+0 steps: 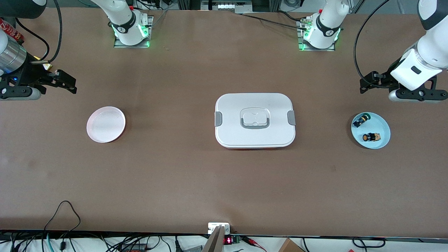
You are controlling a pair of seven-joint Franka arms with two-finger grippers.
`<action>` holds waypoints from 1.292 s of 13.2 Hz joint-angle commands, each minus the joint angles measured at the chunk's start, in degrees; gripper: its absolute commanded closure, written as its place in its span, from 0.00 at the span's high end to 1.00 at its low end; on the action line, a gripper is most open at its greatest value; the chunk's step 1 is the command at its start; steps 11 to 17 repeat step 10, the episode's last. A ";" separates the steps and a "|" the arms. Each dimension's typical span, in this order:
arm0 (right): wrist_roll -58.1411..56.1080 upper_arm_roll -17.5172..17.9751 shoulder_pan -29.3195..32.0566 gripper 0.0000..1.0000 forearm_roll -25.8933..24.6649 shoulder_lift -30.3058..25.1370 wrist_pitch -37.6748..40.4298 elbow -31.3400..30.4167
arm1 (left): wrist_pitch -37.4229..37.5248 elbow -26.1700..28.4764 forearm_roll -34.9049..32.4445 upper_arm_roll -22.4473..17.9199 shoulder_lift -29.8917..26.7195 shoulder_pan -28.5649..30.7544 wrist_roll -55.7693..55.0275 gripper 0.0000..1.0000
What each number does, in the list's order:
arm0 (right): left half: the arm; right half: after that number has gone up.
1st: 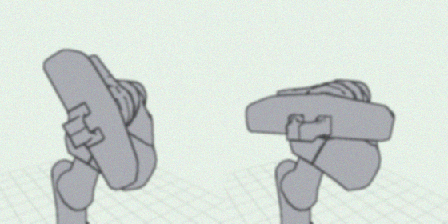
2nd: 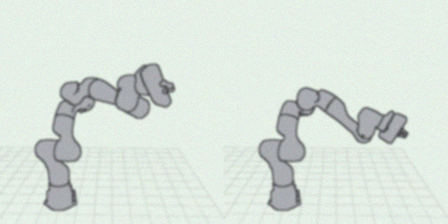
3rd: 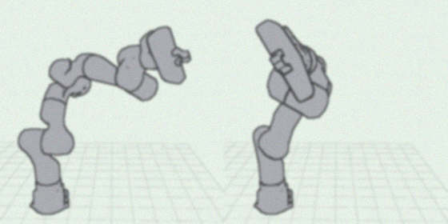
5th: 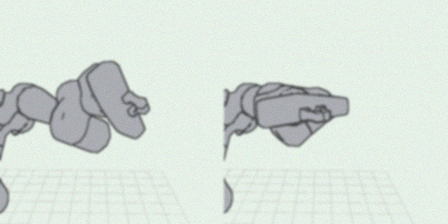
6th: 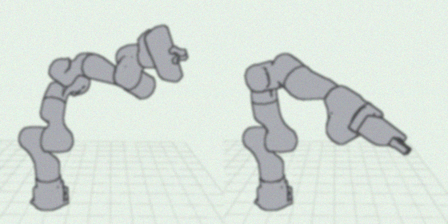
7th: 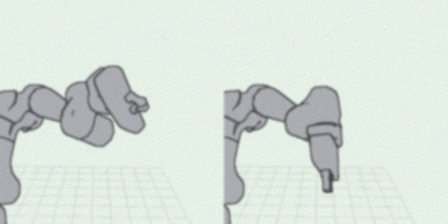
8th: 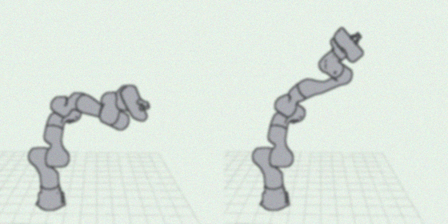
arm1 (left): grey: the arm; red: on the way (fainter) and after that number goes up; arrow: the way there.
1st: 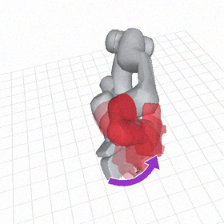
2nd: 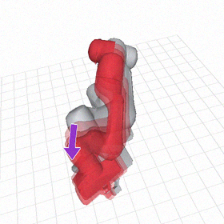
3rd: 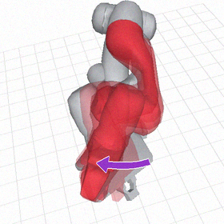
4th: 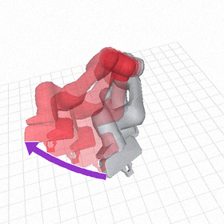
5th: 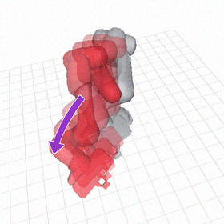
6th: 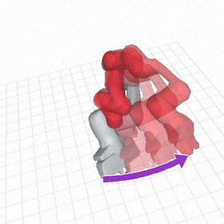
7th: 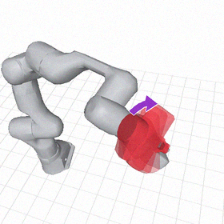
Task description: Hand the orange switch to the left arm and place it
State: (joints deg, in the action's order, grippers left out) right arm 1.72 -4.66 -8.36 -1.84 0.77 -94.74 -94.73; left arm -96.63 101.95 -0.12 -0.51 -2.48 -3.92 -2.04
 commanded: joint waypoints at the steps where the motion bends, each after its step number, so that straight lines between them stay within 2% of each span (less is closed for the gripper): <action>1: -0.76 0.09 0.01 1.00 0.44 0.02 1.31 1.13 | -0.04 -1.22 -1.46 0.16 0.63 -0.30 -0.77 1.00; 17: -0.67 0.01 0.18 1.00 0.79 0.10 1.22 1.13 | 1.89 -1.75 -1.73 0.77 0.72 -0.47 -0.95 1.00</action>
